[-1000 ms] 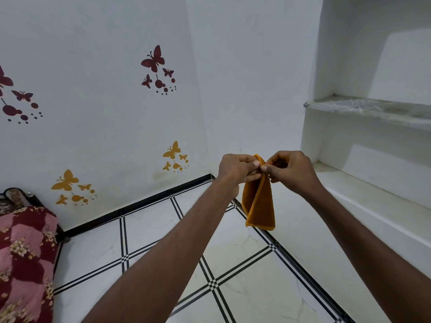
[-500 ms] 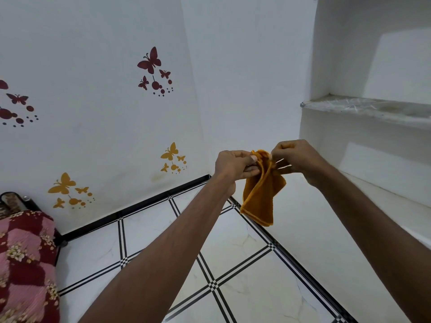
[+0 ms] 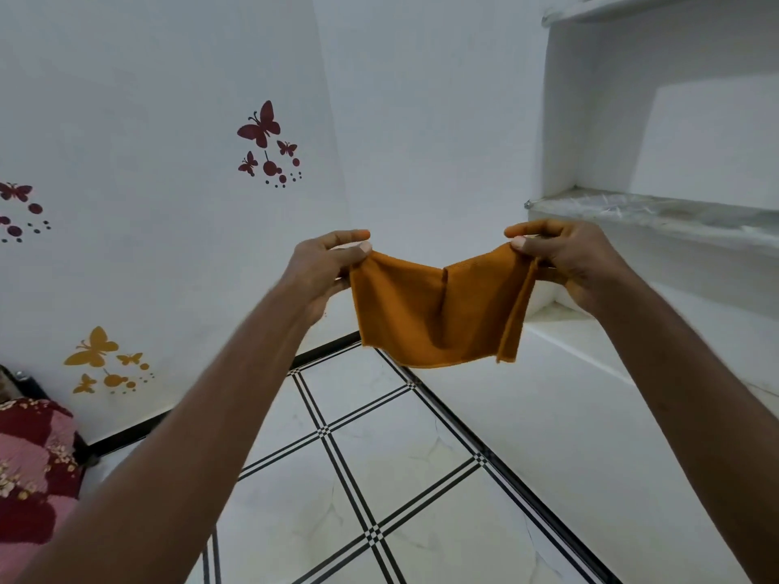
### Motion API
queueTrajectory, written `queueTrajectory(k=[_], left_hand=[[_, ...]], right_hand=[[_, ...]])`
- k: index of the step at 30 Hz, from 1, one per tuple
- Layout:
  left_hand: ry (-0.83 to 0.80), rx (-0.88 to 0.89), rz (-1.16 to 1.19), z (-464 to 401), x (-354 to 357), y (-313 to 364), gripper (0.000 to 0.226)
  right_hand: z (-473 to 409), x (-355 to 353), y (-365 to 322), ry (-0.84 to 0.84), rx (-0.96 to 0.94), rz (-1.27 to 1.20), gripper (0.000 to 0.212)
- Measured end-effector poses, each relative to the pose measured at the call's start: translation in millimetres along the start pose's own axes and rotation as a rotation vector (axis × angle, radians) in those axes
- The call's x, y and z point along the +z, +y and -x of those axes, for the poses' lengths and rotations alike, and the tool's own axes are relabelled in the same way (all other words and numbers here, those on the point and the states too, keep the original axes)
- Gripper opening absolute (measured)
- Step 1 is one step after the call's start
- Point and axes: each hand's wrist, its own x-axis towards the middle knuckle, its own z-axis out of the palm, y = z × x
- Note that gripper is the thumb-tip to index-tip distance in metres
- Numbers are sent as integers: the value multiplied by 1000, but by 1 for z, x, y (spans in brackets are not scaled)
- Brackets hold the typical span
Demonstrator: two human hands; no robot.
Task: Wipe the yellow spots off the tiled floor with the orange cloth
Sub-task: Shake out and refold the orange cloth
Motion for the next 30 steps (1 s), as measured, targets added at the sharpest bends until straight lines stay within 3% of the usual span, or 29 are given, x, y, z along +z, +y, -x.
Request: queueTrajectory(k=[6, 11, 15, 19, 26, 30], left_hand=[[80, 145, -148, -1, -27, 16, 22], [82, 292, -408, 0, -30, 20, 34], [86, 242, -488, -1, -33, 25, 31], [2, 129, -483, 1, -38, 30, 32], [-100, 168, -479, 11, -46, 30, 28], [-10, 330, -665, 20, -45, 33, 19]], right_hand=[[2, -23, -11, 101, -143, 120, 5], [2, -25, -15, -30, -211, 265, 32], [7, -21, -11, -129, -308, 429, 33], [6, -21, -7, -251, -282, 531, 34], [8, -23, -6, -160, -363, 787, 13], [14, -35, -18, -146, -384, 803, 6]])
